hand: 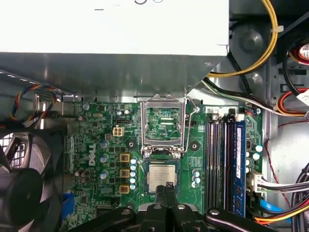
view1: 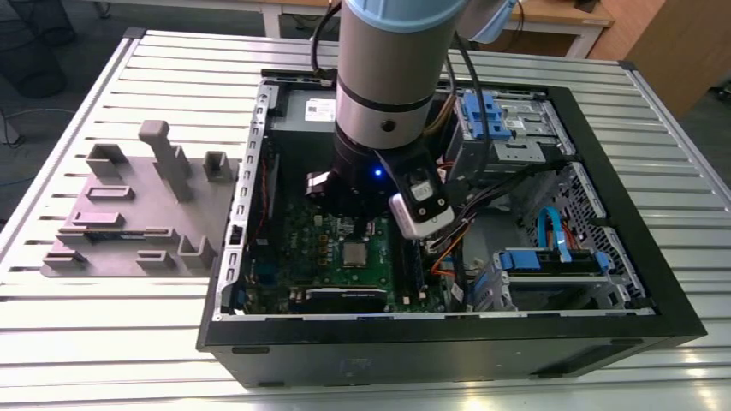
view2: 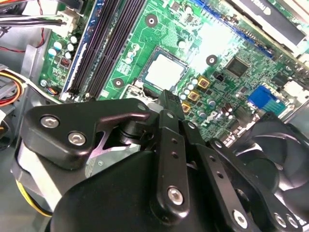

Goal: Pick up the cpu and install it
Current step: 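Close the cpu cover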

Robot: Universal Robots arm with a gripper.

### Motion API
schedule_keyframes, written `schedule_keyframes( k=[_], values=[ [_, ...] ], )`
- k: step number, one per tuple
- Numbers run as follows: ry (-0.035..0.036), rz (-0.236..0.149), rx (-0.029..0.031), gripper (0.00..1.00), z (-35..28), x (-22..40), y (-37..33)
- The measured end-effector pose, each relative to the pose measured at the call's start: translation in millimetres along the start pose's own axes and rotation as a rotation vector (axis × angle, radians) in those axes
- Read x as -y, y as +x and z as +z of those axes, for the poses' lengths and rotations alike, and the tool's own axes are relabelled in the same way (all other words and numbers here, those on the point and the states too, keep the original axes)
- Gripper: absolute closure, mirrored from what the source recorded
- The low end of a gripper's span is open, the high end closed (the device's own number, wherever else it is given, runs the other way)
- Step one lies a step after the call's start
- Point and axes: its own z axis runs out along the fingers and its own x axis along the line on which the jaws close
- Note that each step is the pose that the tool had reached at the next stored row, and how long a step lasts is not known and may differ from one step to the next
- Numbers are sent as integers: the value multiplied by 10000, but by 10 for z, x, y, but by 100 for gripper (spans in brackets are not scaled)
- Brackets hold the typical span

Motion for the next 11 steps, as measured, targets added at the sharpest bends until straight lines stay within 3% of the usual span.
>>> schedule_keyframes(
  k=[11],
  values=[
    [23, -1212, -42, 90, 0, 0, 0]
  ],
)
